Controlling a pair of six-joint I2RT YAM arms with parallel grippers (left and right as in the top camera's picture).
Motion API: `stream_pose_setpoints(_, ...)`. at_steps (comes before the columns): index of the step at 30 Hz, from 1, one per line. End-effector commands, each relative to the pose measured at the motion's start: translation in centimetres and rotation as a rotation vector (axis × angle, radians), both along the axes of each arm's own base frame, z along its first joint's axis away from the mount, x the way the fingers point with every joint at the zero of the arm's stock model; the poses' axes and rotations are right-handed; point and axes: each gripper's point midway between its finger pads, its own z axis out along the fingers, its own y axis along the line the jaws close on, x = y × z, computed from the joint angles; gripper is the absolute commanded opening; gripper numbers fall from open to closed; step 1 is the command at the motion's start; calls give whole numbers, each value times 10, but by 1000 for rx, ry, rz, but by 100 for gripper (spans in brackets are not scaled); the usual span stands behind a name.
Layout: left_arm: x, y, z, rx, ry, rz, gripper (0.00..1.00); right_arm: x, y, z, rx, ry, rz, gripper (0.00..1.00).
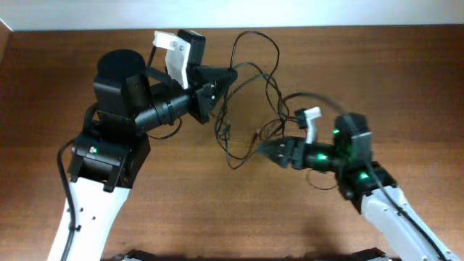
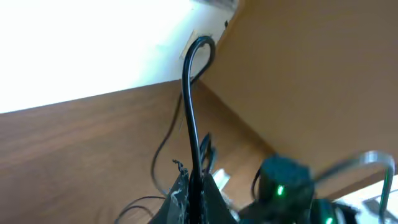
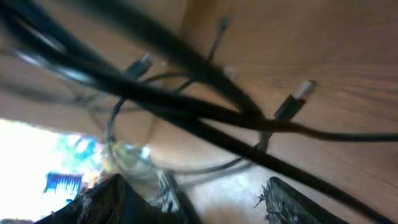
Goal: Untangle cables
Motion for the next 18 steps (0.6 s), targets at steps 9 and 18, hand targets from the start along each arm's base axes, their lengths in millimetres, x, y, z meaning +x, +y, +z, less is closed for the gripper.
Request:
stream_pose_setpoints(9, -33, 73, 90, -106, -282, 102, 0, 11, -188, -110, -789, 314, -887, 80)
stream_pose_setpoints(18, 9, 92, 19, -33, -25, 180, 0, -10, -143, -6, -416, -60, -530, 87)
